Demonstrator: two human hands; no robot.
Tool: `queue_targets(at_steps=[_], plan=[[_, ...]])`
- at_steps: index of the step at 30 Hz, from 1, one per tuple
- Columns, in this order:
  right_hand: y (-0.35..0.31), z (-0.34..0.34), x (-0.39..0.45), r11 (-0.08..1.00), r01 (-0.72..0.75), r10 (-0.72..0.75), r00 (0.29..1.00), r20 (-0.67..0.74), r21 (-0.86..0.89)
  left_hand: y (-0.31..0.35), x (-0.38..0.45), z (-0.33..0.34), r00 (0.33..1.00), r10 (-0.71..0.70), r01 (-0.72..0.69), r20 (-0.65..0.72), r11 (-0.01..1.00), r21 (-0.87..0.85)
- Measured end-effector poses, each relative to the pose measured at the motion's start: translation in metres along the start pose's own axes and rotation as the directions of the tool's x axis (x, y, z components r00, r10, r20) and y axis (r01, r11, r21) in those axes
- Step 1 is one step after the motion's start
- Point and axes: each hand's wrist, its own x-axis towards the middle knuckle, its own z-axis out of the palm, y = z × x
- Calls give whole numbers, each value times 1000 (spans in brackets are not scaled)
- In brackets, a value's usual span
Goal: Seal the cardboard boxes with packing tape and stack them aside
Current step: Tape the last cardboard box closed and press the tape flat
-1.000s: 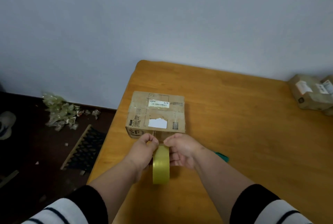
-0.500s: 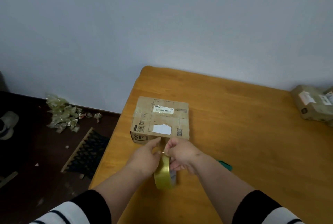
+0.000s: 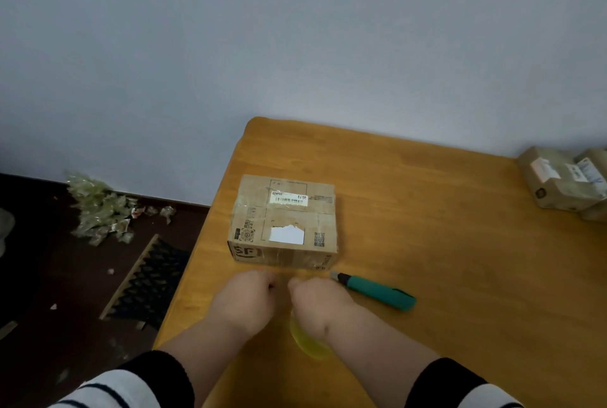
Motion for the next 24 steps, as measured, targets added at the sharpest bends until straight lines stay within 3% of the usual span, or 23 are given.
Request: queue_targets(at_steps=[4, 10, 14, 16, 18, 19, 20, 22, 23, 24], plan=[[-4, 13, 6, 999, 40, -40, 998, 54, 0, -8, 3, -19, 942, -100, 54, -319, 987, -152], [2, 10, 16, 997, 72, -76, 982, 172, 26, -21, 17, -41, 858, -197, 31, -474, 941, -336], [2, 9, 20, 978, 173, -160, 980, 117, -113, -27, 29, -45, 857, -271, 114, -438, 929, -353], [4, 4, 23, 987, 152, -147, 985, 94, -52, -27, 37, -47, 893, -290, 147, -345, 911, -385], [5, -10, 24, 978, 146, -144, 989, -24, 147, -24, 45, -49, 923, -287, 160, -257, 892, -422], [6, -20, 23, 958, 165, -129, 978, -162, 233, -23, 50, -50, 935, -276, 153, -221, 880, -450], [9, -29, 24, 940, 185, -82, 938, -337, 286, -22, 54, -51, 947, -260, 141, -189, 864, -483], [19, -45, 28, 934, 197, 48, 758, -651, 298, -19, 61, -53, 964, -236, 134, -125, 832, -539], [27, -48, 33, 946, 156, 103, 683, -723, 282, -18, 64, -53, 967, -236, 144, -99, 821, -552], [33, -50, 37, 952, 74, 168, 685, -709, 298, -18, 67, -53, 966, -244, 159, -81, 816, -556]])
